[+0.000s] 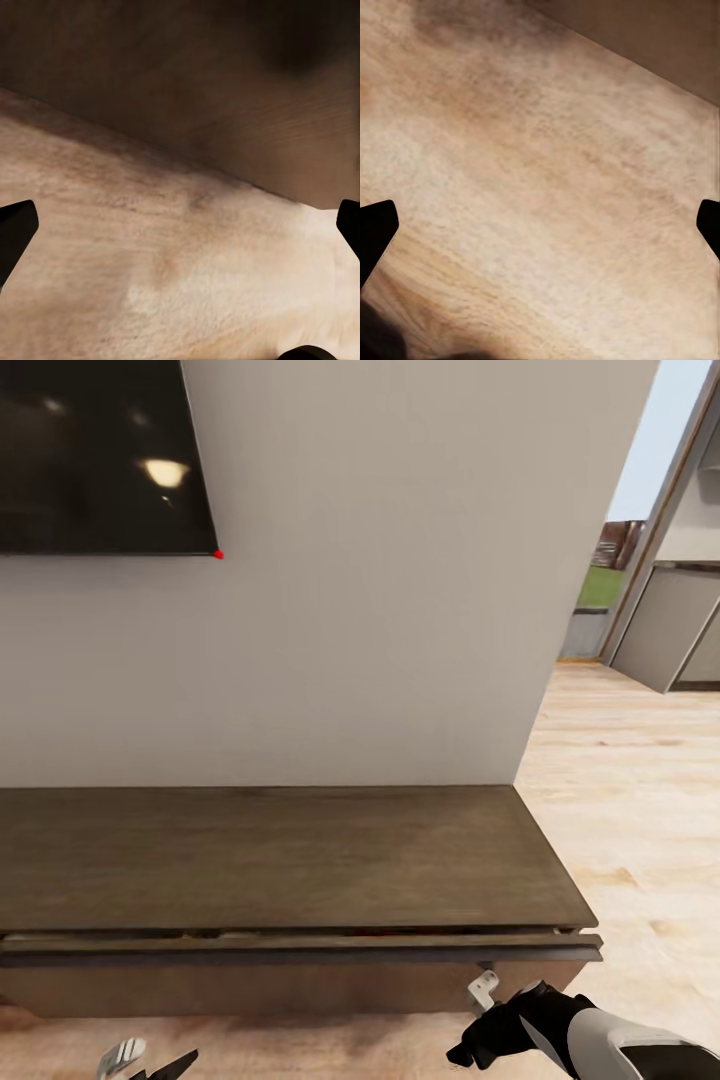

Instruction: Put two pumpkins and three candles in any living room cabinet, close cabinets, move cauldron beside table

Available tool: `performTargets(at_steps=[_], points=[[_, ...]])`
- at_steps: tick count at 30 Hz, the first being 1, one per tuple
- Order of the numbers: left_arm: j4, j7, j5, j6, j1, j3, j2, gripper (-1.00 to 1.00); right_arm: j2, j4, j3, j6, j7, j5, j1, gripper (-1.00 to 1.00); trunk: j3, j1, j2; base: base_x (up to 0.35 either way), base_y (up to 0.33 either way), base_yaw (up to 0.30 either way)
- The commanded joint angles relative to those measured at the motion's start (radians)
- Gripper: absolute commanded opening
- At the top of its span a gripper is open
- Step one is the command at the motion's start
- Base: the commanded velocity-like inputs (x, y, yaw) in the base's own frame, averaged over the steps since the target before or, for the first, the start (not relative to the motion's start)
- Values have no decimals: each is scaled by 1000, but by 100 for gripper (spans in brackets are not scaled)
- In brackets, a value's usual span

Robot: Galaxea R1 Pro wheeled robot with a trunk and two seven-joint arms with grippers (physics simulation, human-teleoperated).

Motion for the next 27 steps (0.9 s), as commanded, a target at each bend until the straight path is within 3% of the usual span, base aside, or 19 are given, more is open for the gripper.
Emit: performTargets(at_steps=[1, 23, 27], points=[[0, -3, 7, 10, 0, 1, 0, 100, 0, 1, 2, 3, 3, -7, -1, 100, -1, 0, 0, 110, 0, 0], [0, -4, 7, 10, 0, 1, 0, 100, 0, 1, 1, 3, 3, -7, -1, 100, -1, 0, 0, 112, 0, 0], [0, -4, 7, 10, 0, 1, 0, 100, 0, 1, 1, 3, 3, -7, -1, 100, -1, 0, 0, -92, 0, 0]])
